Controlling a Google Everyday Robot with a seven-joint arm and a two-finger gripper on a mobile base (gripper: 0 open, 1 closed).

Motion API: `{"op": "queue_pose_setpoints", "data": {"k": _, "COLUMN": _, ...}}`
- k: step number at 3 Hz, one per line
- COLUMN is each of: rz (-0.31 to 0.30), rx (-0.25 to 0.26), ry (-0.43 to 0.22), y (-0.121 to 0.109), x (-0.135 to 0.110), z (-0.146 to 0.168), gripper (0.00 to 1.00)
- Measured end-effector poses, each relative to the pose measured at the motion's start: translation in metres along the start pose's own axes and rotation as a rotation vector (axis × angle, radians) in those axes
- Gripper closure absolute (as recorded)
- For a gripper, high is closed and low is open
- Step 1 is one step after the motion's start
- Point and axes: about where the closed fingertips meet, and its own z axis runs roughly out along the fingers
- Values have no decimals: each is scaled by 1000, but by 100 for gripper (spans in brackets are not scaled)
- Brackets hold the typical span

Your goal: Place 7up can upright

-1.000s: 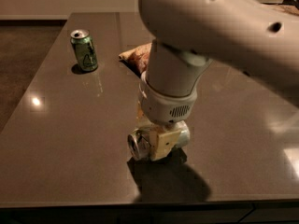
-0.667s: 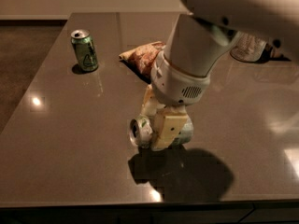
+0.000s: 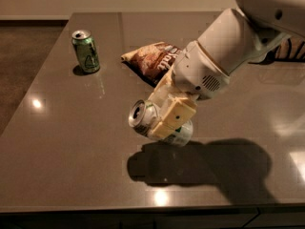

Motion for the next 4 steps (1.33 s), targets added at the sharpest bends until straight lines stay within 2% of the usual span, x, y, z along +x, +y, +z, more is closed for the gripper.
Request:
{"op": "queue_pose_setpoints", "data": {"k": 1, "rz": 98, "rx": 3, "ry": -142, "y": -5, "x": -2, "z": -1, "gripper": 100}}
{"op": "queue_pose_setpoints", "data": {"k": 2, "rz": 155, "rx": 26, "ry": -285, "y": -10, "x": -3, "z": -1, "gripper": 100}}
{"op": "queue_pose_setpoints", "data": {"k": 4, "rz": 219, "rx": 142, "ry": -572, "y": -19, "x": 4, "z": 2, "gripper": 100}}
